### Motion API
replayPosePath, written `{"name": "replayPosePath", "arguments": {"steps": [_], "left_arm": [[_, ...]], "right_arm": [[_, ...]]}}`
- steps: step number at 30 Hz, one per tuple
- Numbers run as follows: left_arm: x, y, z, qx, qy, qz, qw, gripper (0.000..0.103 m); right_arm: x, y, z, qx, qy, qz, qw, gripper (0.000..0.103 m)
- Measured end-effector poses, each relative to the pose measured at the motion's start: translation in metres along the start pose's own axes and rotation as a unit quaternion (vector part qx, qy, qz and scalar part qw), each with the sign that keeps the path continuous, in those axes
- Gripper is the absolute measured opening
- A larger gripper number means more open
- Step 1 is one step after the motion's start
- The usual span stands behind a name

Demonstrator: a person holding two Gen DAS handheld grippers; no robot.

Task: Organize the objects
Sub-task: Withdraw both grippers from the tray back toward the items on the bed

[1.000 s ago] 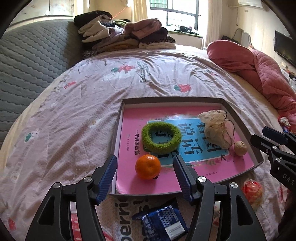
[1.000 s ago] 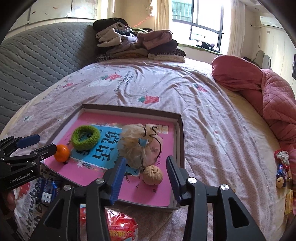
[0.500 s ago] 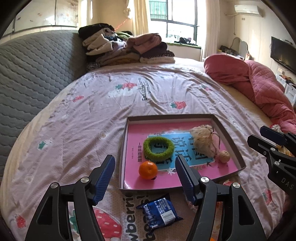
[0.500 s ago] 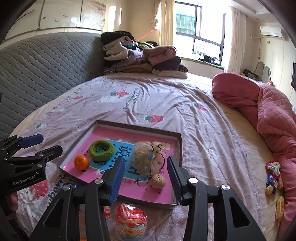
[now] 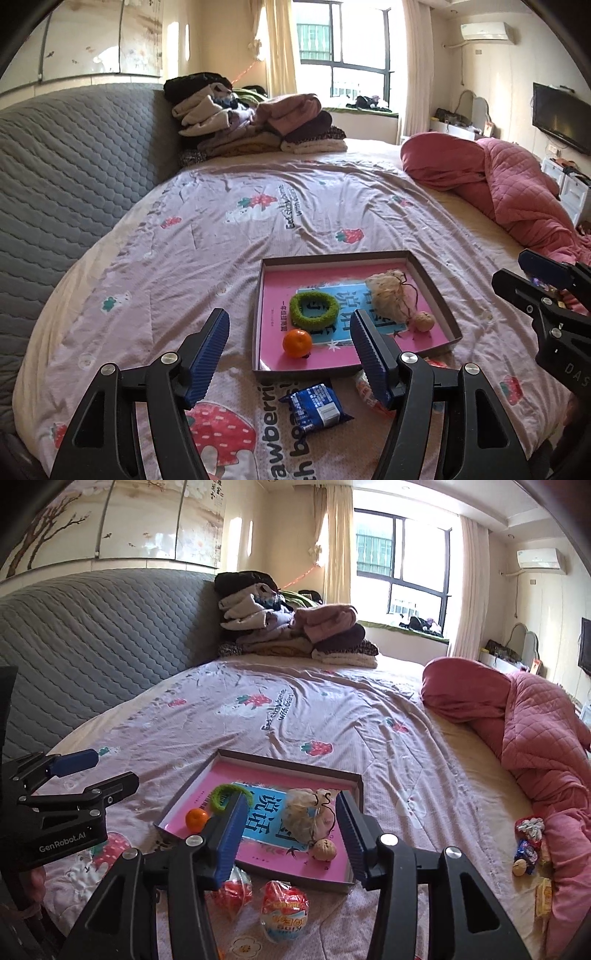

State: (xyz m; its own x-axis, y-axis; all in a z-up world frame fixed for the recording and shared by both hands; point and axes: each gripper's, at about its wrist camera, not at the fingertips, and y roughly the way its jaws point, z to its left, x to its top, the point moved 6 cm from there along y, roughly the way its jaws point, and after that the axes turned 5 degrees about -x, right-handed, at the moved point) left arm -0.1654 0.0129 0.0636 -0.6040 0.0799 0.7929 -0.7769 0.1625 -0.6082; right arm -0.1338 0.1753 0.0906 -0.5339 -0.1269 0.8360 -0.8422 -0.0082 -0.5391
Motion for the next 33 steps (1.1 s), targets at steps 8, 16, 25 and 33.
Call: {"name": "replayPosePath", "arguments": {"steps": [8,16,25,33], "left_arm": [[-0.004,-0.025,-0.006,0.001,0.008,-0.009,0.9999,0.069],[-0.011,-0.043,-0.009,-0.001,0.01,-0.015,0.9998,0.069],[-0.017,-0.059,-0.008,-0.001,0.007,-0.019,0.9998,0.07],[-0.024,-0.07,-0.015,0.001,0.012,-0.025,0.9996,0.07]], "right_arm": [[0.004,-0.031,0.002,0.0,0.0,-0.021,1.0,0.054],[0.001,-0.052,0.004,0.003,-0.003,-0.03,1.0,0.055],[-0.005,-0.066,0.006,0.002,-0.006,-0.036,0.999,0.056],[-0.016,-0.074,0.004,0.002,-0.002,-0.034,0.999,0.056]]}}
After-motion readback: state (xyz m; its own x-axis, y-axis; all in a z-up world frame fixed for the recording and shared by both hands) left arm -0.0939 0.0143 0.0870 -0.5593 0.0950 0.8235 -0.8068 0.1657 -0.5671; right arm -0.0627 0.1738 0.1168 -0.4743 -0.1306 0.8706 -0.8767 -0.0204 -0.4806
